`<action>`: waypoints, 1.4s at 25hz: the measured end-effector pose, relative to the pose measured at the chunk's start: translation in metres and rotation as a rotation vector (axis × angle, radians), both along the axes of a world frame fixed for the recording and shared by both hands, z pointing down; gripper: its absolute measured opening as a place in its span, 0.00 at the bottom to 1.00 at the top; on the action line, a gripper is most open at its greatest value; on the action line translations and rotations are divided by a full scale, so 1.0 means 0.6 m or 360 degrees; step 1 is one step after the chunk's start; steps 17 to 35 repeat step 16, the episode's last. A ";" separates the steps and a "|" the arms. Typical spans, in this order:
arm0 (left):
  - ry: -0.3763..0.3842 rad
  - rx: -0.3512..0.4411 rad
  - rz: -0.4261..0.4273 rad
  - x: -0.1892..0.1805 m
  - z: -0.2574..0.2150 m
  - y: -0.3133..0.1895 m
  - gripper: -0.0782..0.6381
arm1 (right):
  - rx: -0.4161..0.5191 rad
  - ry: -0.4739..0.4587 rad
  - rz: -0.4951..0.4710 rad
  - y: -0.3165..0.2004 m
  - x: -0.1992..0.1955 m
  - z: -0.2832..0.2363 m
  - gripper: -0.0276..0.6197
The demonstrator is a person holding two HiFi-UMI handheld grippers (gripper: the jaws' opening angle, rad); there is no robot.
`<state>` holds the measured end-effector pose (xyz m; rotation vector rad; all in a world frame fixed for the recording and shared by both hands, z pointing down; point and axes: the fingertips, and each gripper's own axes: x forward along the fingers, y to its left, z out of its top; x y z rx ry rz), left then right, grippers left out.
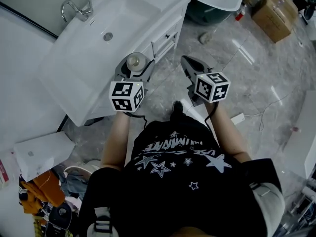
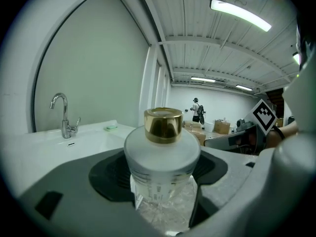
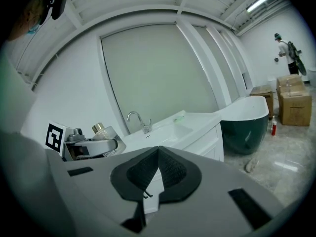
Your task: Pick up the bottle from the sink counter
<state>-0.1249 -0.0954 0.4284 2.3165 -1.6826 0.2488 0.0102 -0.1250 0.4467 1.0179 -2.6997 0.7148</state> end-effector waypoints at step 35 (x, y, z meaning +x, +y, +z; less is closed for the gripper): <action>0.0055 -0.0012 0.0113 -0.029 0.016 0.143 0.59 | 0.0008 0.0031 0.0089 0.159 -0.032 0.007 0.05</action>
